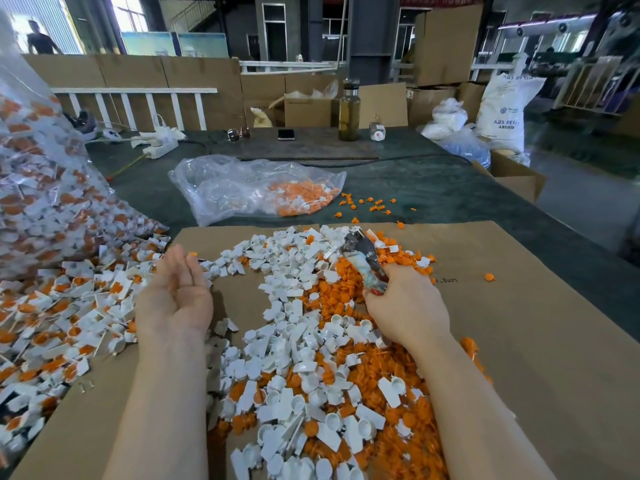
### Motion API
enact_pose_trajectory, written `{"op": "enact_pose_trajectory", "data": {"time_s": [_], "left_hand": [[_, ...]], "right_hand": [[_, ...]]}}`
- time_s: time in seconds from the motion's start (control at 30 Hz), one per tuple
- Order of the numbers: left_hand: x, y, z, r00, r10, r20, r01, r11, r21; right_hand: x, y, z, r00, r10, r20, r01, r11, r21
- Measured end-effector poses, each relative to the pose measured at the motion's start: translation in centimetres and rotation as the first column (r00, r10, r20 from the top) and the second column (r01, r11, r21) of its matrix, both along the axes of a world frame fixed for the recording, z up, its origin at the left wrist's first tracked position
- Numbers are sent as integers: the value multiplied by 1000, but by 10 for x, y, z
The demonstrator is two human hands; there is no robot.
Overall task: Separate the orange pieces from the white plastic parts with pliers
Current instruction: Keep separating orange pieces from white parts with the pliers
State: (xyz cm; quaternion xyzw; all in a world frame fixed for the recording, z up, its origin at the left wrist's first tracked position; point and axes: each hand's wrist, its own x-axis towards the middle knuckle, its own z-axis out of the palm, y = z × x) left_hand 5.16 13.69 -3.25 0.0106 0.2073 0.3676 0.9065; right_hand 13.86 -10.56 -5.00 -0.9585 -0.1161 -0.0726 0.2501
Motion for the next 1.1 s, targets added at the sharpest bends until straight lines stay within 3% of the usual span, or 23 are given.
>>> {"op": "enact_pose_trajectory", "data": {"time_s": [0.07,0.1,0.17,0.2,0.27,0.33,0.43,0.57,0.9,1.1], "left_hand": [[3,-5,4,968,-91,-234,147,961,233],[5,-9,5,908,-98,-408,264,889,373],[9,-21,6,730,20,-683,525,623,580],[11,-28,4,660,120,-742,624,462,630],[14,-42,0,587,295,-754,753,144,642],[19,-49,-8,528,442,-725,837,-127,532],[24,-52,-16,493,592,-637,869,-377,322],[25,-54,-16,518,602,-608,853,-419,311],[27,-59,-15,554,550,-625,830,-305,468],[26,-65,-9,664,321,-676,729,-73,681]], "right_hand": [[-1,3,-1,999,7,34,-6,1000,-24],[-2,4,-1,999,8,53,-6,999,-34],[-3,6,-2,996,8,89,-4,999,-44],[-3,7,-3,995,11,103,-6,999,-46],[-3,9,-3,992,26,125,-20,999,-49],[-2,10,-3,989,54,141,-45,997,-65],[-2,11,-5,984,109,142,-97,991,-93],[-3,13,-7,975,164,149,-143,979,-143],[-4,13,-4,983,111,148,-99,991,-89],[-4,12,3,992,92,89,-104,985,138]]}}
